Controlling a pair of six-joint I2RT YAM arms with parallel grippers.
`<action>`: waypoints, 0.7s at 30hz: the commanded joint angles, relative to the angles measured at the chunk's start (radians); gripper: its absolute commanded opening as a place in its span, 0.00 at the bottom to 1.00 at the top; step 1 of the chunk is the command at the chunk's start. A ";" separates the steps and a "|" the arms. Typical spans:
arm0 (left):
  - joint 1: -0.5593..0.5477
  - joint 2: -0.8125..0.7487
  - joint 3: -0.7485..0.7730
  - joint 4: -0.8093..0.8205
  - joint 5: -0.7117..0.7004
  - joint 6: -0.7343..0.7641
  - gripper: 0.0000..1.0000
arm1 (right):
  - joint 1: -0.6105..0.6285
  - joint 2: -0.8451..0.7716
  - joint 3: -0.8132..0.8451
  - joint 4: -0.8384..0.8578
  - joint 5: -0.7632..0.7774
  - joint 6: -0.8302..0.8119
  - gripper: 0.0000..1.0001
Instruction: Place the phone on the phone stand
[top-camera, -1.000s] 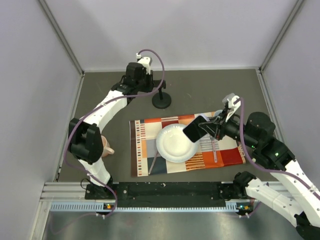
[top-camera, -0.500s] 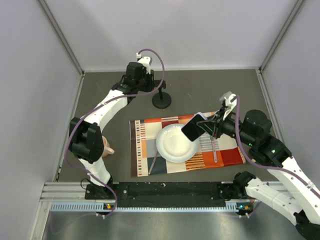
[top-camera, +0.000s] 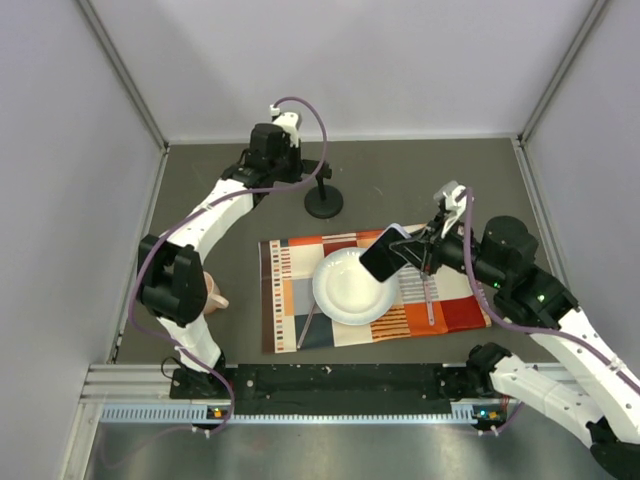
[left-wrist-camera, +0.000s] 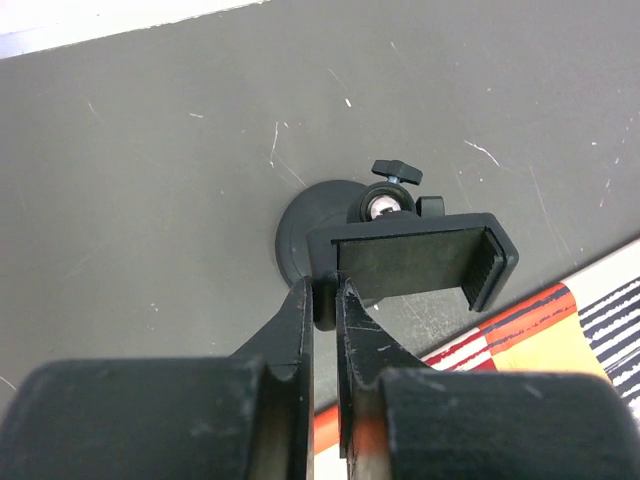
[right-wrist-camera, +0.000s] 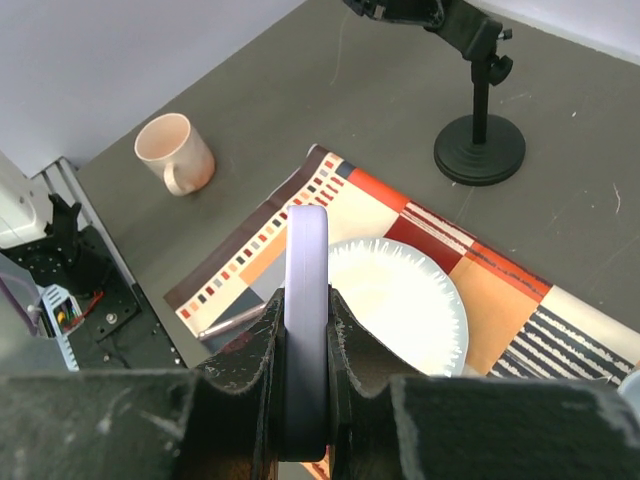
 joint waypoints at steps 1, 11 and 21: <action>0.005 -0.016 0.033 0.057 0.016 0.021 0.02 | 0.001 0.060 0.058 0.114 -0.025 -0.032 0.00; 0.073 -0.036 0.007 0.081 0.235 0.094 0.00 | -0.071 0.451 0.291 0.213 -0.298 -0.354 0.00; 0.082 -0.093 -0.109 0.209 0.509 0.263 0.00 | -0.248 0.877 0.575 0.389 -0.837 -0.523 0.00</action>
